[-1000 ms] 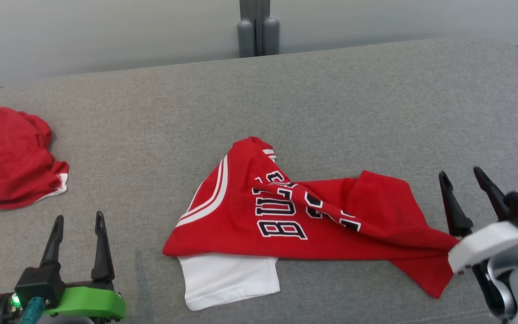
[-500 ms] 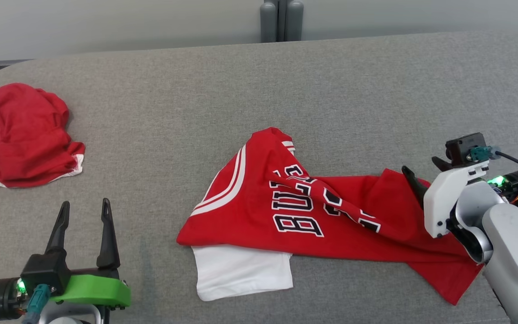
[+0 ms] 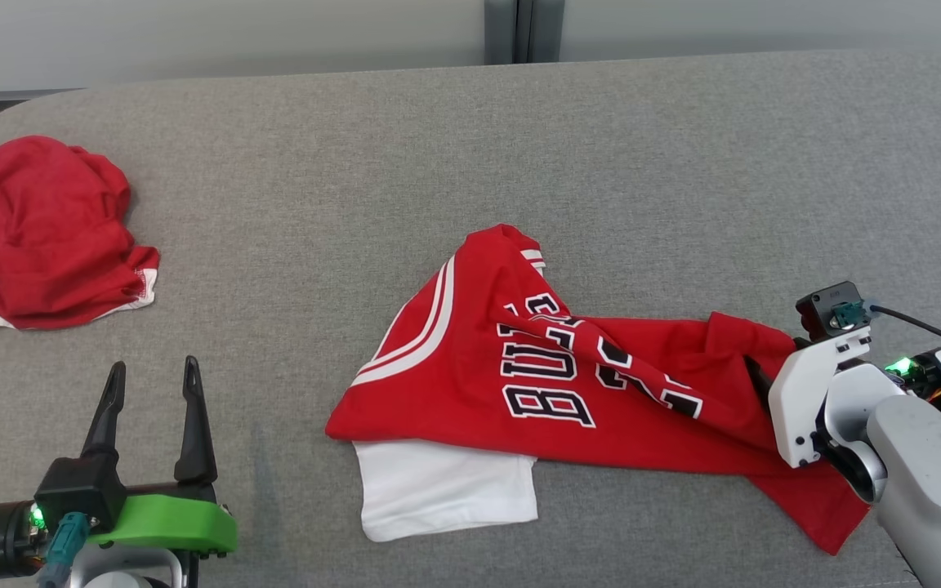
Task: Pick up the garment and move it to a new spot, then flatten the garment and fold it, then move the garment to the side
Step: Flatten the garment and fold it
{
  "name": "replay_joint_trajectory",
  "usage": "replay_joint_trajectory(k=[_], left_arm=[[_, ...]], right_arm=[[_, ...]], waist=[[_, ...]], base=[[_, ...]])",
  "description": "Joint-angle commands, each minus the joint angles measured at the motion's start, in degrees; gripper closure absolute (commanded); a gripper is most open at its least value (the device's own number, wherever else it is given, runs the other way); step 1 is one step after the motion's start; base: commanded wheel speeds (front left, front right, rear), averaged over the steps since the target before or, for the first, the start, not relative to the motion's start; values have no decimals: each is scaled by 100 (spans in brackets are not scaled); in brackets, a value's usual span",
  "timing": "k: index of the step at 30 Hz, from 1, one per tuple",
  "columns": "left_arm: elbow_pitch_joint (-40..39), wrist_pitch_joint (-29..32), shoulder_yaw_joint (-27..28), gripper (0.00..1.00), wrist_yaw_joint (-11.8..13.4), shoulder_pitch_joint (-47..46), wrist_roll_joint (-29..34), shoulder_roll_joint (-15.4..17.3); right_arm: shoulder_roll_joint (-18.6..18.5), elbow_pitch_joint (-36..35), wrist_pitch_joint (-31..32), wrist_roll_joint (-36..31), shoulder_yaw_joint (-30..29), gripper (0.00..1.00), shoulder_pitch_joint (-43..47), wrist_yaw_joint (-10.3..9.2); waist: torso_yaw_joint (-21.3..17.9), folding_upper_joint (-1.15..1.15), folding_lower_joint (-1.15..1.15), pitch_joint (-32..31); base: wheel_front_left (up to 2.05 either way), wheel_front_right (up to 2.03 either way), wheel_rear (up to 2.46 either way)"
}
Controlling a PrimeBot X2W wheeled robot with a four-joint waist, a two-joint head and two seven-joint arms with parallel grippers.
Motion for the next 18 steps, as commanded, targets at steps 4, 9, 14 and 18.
replay_joint_trajectory(k=[4,9,14,18], left_arm=[[14,-3,64,0,-22,-89,8,11],[-10,-3,91,0,-27,-119,31,11],[-46,-3,74,0,-32,-144,42,11],[-59,-3,48,0,-35,-196,29,11]], right_arm=[[91,292,-63,1,304,100,2,-6],[67,298,-544,15,349,100,-396,-8],[96,421,-1093,-77,195,100,-890,-8],[88,667,-1350,-220,86,100,-1409,-8]], waist=[[-35,0,0,13],[-63,0,0,16],[-23,0,0,50],[62,0,0,138]], base=[[0,0,0],[0,0,0],[0,0,0],[0,0,0]])
